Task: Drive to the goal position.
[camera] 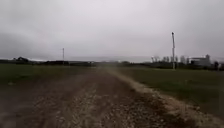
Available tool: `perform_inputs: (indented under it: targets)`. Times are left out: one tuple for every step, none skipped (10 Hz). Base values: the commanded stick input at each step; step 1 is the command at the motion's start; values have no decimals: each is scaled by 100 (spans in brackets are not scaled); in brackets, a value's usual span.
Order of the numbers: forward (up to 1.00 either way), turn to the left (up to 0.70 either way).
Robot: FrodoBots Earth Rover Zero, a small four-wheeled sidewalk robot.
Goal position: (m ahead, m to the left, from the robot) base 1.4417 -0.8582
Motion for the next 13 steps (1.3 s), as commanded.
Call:
perform_inputs:
  targets:
    - [85,2]
    - [85,1]
    - [85,0]
    - [85,0]
    - [85,0]
    - [85,0]
    - [85,0]
    - [33,0]
    - [6,0]
    - [7,0]
    - [7,0]
    - [7,0]
    - [7,0]
